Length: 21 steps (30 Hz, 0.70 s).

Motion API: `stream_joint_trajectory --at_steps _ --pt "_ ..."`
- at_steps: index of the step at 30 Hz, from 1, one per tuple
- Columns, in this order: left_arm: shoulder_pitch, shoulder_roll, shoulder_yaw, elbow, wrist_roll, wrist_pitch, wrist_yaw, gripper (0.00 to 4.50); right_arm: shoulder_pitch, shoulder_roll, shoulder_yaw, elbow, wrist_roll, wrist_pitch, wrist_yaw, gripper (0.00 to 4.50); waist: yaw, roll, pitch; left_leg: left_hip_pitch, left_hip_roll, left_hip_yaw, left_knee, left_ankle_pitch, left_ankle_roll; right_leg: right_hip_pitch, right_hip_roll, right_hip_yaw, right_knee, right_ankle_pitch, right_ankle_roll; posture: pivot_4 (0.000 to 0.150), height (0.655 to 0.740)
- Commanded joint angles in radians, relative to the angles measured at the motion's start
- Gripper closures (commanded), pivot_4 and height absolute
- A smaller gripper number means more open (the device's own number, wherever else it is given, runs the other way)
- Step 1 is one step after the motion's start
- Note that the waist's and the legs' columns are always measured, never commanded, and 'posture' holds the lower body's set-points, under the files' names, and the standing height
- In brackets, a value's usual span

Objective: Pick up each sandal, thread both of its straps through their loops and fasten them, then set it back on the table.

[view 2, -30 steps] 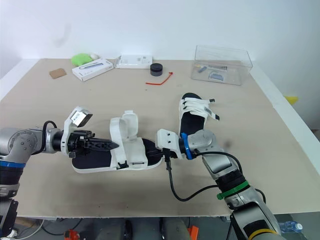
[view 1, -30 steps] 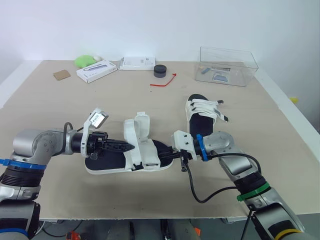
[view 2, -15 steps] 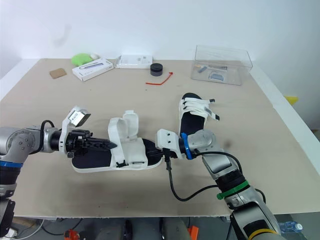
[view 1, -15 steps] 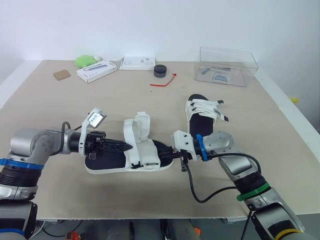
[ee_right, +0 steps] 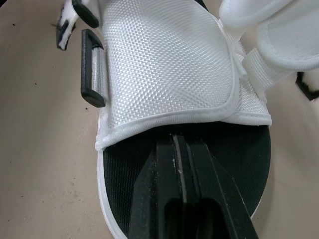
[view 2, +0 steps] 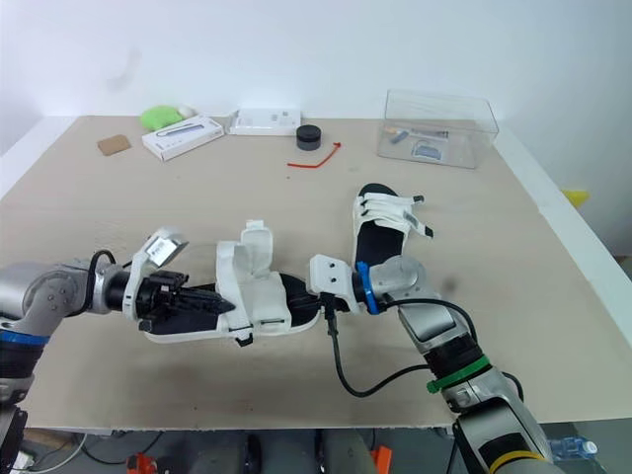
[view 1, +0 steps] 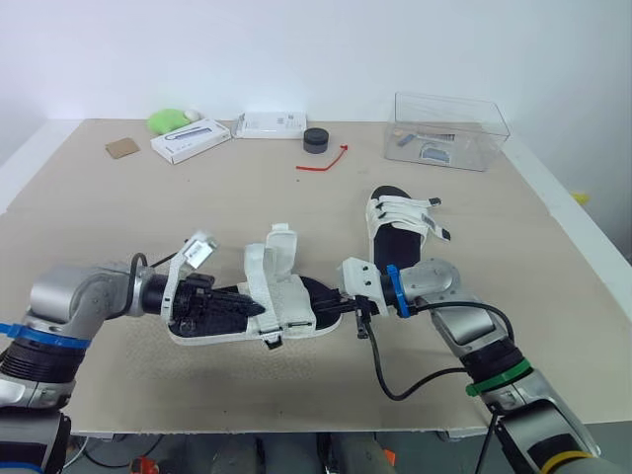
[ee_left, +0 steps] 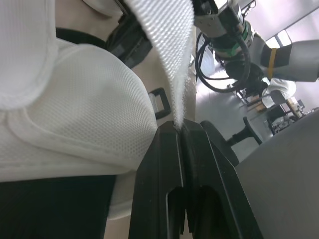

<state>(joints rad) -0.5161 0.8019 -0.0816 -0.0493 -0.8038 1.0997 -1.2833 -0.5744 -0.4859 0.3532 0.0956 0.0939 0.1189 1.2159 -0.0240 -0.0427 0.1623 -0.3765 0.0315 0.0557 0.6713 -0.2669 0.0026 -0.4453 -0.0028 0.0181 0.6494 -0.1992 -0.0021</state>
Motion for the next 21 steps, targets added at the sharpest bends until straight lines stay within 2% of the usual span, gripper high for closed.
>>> stream_joint_trajectory --at_steps 1,8,9,12,14,21 --pt "-0.005 -0.007 0.002 -0.014 0.025 -0.042 0.014 4.43 -0.017 0.003 -0.001 0.002 -0.002 -0.010 0.001 4.50 0.000 0.000 0.000 0.000 0.000 0.000 0.000 0.000 0.000 0.000 0.000 0.000 0.000 0.000 0.000 0.150 0.7400" --pt "0.004 -0.003 0.000 -0.045 0.022 -0.041 0.018 4.43 -0.010 -0.001 -0.001 -0.002 -0.003 -0.014 0.002 4.50 0.000 0.000 0.000 0.001 0.000 -0.001 0.000 0.000 0.000 0.002 0.000 -0.001 0.000 0.000 0.000 0.150 0.7400" --pt "0.000 0.000 0.005 -0.049 0.015 -0.038 0.011 4.04 -0.010 -0.002 -0.001 0.000 -0.003 -0.016 0.002 4.50 0.000 0.000 0.000 0.001 0.000 -0.001 0.000 0.000 0.000 0.002 0.000 -0.001 0.000 0.000 0.000 0.150 0.7400" --pt "-0.015 0.003 0.029 -0.056 -0.004 -0.037 0.005 3.30 -0.012 -0.002 -0.001 0.003 -0.005 -0.019 0.002 4.50 0.000 0.000 0.000 0.001 0.000 -0.002 0.000 0.000 0.000 0.002 0.000 -0.001 0.000 0.000 0.000 0.150 0.7400" --pt "-0.024 0.007 0.040 -0.056 -0.009 -0.040 0.001 2.56 -0.013 -0.002 -0.001 0.006 -0.005 -0.020 0.003 4.50 0.000 0.000 0.000 0.001 0.000 -0.002 0.000 0.000 0.000 0.002 0.000 -0.001 0.000 0.000 0.000 0.150 0.7400" --pt "-0.080 -0.037 0.091 0.013 0.008 -0.061 0.067 2.56 -0.010 -0.001 0.002 0.004 -0.006 -0.024 0.005 4.50 0.000 0.000 0.000 0.001 0.000 -0.002 0.000 0.000 0.000 0.002 0.000 -0.002 0.000 0.000 0.000 0.150 0.7400"
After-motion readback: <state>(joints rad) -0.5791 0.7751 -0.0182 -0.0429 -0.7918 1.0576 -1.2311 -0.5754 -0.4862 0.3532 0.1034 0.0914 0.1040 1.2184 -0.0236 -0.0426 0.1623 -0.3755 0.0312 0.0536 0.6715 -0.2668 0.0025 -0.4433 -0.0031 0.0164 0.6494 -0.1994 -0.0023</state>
